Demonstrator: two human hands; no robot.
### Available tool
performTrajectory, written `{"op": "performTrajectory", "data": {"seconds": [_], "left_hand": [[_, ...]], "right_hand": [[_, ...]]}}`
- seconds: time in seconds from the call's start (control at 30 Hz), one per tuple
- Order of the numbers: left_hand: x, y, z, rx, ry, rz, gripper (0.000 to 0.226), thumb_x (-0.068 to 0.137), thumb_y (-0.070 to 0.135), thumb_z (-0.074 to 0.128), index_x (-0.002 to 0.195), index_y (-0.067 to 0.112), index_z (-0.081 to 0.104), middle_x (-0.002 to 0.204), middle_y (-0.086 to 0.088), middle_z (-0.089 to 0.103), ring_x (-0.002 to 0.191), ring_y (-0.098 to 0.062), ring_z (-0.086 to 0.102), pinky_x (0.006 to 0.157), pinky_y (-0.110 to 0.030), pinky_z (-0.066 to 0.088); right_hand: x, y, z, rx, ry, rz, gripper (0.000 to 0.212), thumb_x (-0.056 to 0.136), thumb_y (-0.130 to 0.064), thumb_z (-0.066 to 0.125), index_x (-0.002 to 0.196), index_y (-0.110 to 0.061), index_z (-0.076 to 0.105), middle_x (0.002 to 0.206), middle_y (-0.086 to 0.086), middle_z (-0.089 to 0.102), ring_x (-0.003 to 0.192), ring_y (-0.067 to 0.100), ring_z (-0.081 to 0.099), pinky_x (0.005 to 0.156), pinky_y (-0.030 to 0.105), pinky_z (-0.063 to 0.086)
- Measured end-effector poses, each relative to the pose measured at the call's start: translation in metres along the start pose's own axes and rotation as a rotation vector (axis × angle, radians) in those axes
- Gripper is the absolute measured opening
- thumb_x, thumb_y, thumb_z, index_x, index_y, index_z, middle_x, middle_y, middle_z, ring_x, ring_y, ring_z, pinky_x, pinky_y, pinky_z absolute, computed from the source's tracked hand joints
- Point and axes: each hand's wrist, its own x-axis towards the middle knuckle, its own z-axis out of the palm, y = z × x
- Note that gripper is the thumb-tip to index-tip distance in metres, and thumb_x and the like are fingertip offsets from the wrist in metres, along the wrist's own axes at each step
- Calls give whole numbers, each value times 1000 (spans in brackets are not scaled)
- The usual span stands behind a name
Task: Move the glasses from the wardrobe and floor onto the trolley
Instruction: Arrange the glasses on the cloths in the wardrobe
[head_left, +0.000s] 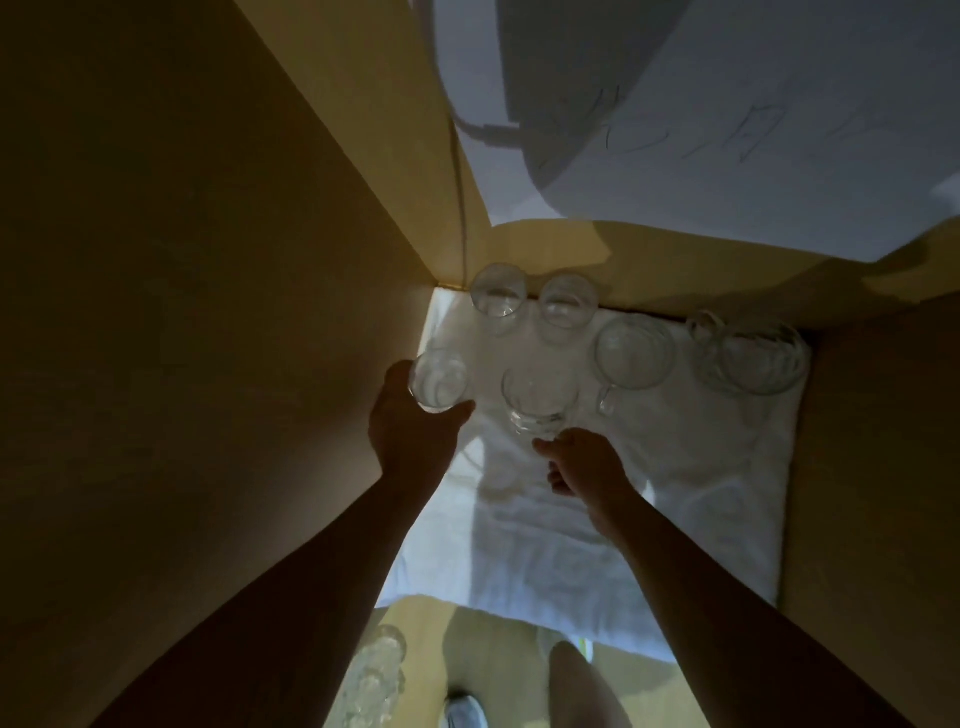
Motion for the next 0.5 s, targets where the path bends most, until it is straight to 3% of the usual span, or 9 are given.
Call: {"op": "performTrajectory", "data": {"seconds": [0.13, 0.23, 0.33, 0.5], "left_hand": [[-26, 16, -29, -16, -27, 31, 73, 60, 34, 96, 120, 16, 59, 108, 2, 66, 97, -23, 63, 86, -38, 53], [-46, 32, -59, -75, -14, 73, 67, 60, 33, 96, 115, 17, 62, 107, 1, 68, 96, -20, 63, 82, -32, 51], [-66, 52, -93, -152, -34, 149, 56, 61, 36, 93, 103, 30, 56, 102, 8, 66, 93, -15, 62, 81, -28, 48], [-101, 96, -150, -289, -54, 233, 57, 60, 41, 88, 101, 51, 50, 104, 12, 66, 93, -9, 64, 81, -27, 51]], "right_hand": [[-40, -4, -8, 78, 29, 17, 27, 88, -20, 77, 75, -14, 55, 65, 3, 56, 57, 16, 54, 59, 31, 51], [-80, -19, -16, 159, 49, -26, 20, 86, -23, 80, 84, -13, 62, 70, 7, 65, 63, 20, 64, 61, 33, 59], [-127, -36, -24, 229, 73, -97, 20, 86, -25, 80, 87, -15, 64, 70, 8, 68, 61, 21, 66, 64, 36, 61], [-212, -67, -45, 269, 108, -275, 25, 85, -27, 81, 88, -9, 64, 68, 9, 60, 60, 18, 57, 61, 33, 56]]}}
